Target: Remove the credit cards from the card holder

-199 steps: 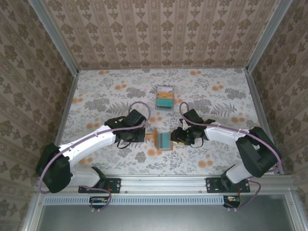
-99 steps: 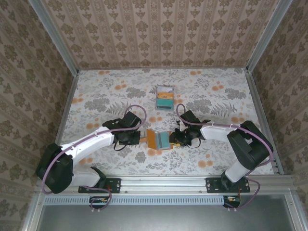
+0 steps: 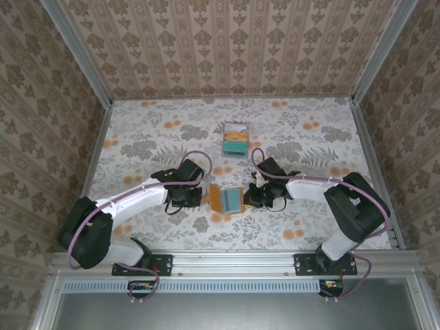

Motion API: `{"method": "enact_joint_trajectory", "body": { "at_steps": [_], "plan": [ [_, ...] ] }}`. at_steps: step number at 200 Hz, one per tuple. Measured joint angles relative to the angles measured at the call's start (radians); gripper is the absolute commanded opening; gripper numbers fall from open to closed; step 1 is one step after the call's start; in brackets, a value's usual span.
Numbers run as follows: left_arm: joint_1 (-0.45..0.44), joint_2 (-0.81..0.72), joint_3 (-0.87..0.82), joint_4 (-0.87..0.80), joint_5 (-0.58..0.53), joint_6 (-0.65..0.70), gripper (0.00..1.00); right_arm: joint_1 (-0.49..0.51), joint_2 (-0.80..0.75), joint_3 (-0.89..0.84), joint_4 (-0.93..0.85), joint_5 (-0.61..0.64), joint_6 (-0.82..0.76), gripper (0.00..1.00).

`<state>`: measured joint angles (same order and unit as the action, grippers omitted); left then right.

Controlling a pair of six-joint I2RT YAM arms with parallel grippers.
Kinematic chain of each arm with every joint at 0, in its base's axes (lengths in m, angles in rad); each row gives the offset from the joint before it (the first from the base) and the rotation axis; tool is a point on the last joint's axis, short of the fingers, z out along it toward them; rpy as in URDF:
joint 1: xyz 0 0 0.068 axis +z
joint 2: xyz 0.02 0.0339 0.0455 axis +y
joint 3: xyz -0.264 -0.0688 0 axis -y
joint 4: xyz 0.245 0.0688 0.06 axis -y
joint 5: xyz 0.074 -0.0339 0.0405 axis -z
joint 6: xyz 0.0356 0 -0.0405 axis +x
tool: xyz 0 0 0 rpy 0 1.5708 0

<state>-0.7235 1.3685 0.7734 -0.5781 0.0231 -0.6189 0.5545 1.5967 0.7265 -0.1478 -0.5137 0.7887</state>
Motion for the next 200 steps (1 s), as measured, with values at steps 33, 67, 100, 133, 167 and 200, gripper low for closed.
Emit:
{"method": "enact_joint_trajectory", "body": {
  "at_steps": [33, 67, 100, 133, 167, 200],
  "plan": [
    [0.032, 0.017, -0.007, 0.03, 0.008, 0.011, 0.0, 0.006, -0.064, 0.044, -0.048, 0.002, 0.001, 0.0],
    [0.072, 0.048, -0.015, 0.055, 0.024, 0.03, 0.0, 0.051, -0.079, 0.125, -0.085, 0.009, 0.002, 0.0],
    [0.106, 0.06, -0.017, 0.063, 0.035, 0.053, 0.0, 0.092, -0.072, 0.177, -0.101, 0.024, 0.009, 0.0],
    [0.142, 0.06, -0.018, 0.063, 0.042, 0.072, 0.0, 0.098, -0.06, 0.179, -0.106, 0.045, 0.031, 0.0],
    [0.157, 0.06, -0.022, 0.062, 0.052, 0.078, 0.0, 0.098, -0.06, 0.18, -0.143, 0.095, 0.031, 0.2],
    [0.157, 0.093, -0.022, 0.049, 0.045, 0.082, 0.0, 0.089, -0.055, 0.156, -0.146, 0.118, 0.025, 0.29]
  ]
}}
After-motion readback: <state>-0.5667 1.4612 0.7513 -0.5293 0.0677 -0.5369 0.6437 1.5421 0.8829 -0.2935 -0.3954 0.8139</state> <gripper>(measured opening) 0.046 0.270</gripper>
